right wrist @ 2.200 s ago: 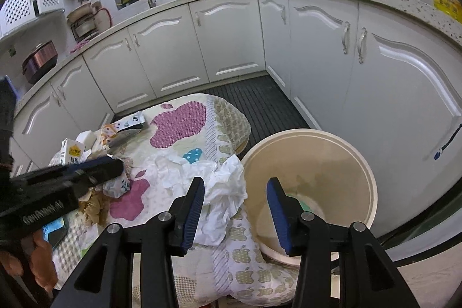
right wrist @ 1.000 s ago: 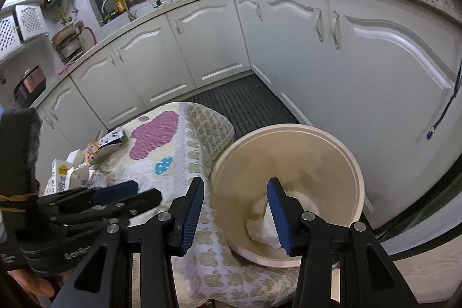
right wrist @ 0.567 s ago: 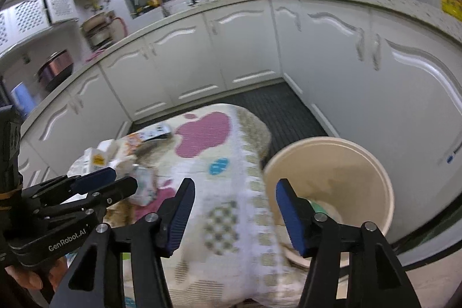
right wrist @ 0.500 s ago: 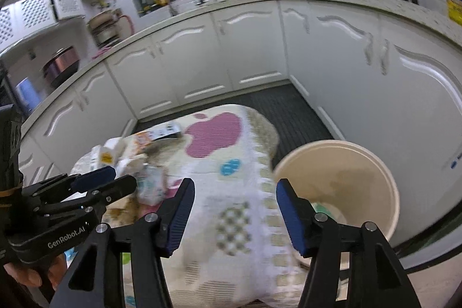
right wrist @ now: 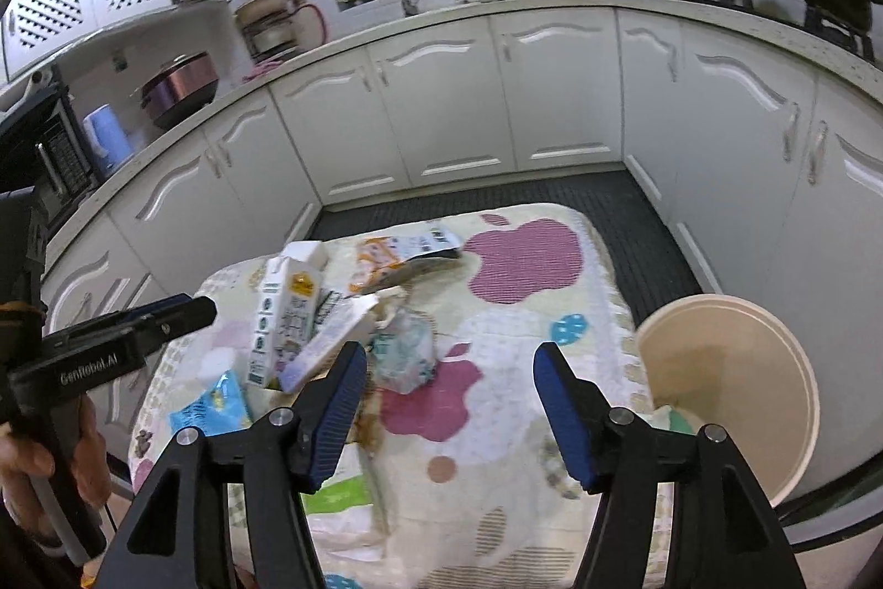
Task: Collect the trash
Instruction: 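Grasp the white box with the right tool while the left tool grasps the milk carton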
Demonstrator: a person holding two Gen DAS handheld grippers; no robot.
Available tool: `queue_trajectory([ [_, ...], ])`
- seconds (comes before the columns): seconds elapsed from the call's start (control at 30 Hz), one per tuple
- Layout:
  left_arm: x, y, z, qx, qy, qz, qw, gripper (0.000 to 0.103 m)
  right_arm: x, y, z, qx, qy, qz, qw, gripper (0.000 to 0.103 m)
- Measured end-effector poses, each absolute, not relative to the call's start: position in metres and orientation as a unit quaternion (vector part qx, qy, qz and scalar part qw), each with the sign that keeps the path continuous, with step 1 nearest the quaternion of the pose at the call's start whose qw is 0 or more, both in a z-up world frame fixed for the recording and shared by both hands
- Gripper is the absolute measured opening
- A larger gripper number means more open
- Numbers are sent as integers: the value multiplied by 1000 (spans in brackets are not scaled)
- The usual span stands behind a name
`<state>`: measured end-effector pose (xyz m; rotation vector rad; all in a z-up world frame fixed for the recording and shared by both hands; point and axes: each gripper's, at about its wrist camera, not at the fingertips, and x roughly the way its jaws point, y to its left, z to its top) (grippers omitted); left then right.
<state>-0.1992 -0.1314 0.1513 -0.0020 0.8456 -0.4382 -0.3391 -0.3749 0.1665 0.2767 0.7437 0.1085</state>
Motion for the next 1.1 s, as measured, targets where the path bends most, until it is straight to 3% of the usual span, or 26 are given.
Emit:
queue_trajectory([
  [0.27,-187,-96,140,-43,427,-197,882,42,-325,-348,161,130,377,88,913,61],
  [0.43,-181,-102,127,-41,438,-202,875,43,-305,-328,150,139,396,117,900,61],
  [0.57,-169,-107,115,-50,445,-206,870,52,-288,-320,139,154,412,126,890,61],
  [0.97,-123,-138,81,-20,468,-188,863,52,-264,-335,123,193,431,109,875,61],
  [1.07,-114,-141,72,-4,475,-179,862,51,-261,-335,122,199,433,114,872,61],
  [1.1,-113,-141,71,-5,475,-182,861,39,-260,-333,122,200,434,116,871,61],
])
